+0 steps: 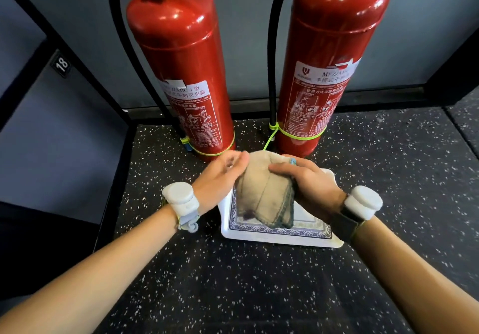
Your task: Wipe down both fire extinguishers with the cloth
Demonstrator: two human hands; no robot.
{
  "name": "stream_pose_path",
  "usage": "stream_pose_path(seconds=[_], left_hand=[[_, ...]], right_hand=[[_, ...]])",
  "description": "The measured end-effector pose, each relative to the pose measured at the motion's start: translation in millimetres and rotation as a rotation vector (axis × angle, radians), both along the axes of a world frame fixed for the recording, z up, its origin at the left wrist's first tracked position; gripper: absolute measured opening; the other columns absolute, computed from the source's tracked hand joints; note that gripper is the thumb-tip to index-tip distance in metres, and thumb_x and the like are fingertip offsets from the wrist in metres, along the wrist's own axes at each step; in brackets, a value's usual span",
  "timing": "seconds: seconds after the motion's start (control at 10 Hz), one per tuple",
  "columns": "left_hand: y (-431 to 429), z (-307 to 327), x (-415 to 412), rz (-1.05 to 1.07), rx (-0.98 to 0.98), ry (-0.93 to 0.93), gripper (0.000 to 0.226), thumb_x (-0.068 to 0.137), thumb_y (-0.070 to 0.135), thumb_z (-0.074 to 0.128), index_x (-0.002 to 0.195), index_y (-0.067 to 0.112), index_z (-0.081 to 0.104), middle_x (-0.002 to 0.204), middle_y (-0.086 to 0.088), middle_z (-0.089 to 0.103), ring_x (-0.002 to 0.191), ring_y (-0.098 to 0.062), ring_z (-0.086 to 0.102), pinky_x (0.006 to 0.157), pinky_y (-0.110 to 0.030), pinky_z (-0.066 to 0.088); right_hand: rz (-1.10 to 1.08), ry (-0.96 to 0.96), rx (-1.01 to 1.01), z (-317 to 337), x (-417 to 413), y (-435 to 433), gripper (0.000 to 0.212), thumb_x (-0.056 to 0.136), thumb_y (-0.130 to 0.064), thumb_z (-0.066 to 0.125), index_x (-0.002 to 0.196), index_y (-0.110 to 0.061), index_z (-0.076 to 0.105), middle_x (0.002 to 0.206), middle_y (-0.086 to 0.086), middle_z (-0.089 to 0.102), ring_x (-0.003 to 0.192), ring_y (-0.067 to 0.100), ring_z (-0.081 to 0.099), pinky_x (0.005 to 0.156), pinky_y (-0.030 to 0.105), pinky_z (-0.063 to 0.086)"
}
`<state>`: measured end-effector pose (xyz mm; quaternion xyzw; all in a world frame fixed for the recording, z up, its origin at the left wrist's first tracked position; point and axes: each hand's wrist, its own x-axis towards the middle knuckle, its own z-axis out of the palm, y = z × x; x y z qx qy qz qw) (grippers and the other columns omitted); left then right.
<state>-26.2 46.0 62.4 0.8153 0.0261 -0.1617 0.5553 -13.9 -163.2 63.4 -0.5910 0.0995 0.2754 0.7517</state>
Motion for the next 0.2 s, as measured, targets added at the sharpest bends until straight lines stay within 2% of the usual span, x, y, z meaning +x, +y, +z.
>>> stream_pose_path(seconds=[0.1, 0.2], left_hand=[[-4.7, -13.2, -5.6, -0.054, 0.032, 0.027, 0.031, 0.097, 0.054, 0.057, 0.1, 0.025, 0.068, 0.098, 0.003, 0.072, 0.093, -0.012, 0.067, 0.09, -0.034, 0.052], [-7.7, -30.7, -5.4, -0.017, 0.296, 0.063, 0.044, 0.096, 0.055, 0.059, 0.126, 0.023, 0.057, 0.113, 0.005, 0.067, 0.1, -0.012, 0.066, 0.092, -0.035, 0.051]], right_hand=[[0.013, 0.028, -0.133, -10.0, 4.1, 0.6, 0.027, 0.095, -0.016, 0.072, 0.115, 0.001, 0.068, 0.104, 0.017, 0.071, 0.096, 0.032, 0.066, 0.097, 0.05, 0.056], [0.156, -0.035, -0.641, -14.8, 4.1, -0.4, 0.044, 0.094, -0.049, 0.07, 0.122, -0.017, 0.059, 0.108, 0.004, 0.074, 0.101, 0.028, 0.071, 0.098, 0.045, 0.056]])
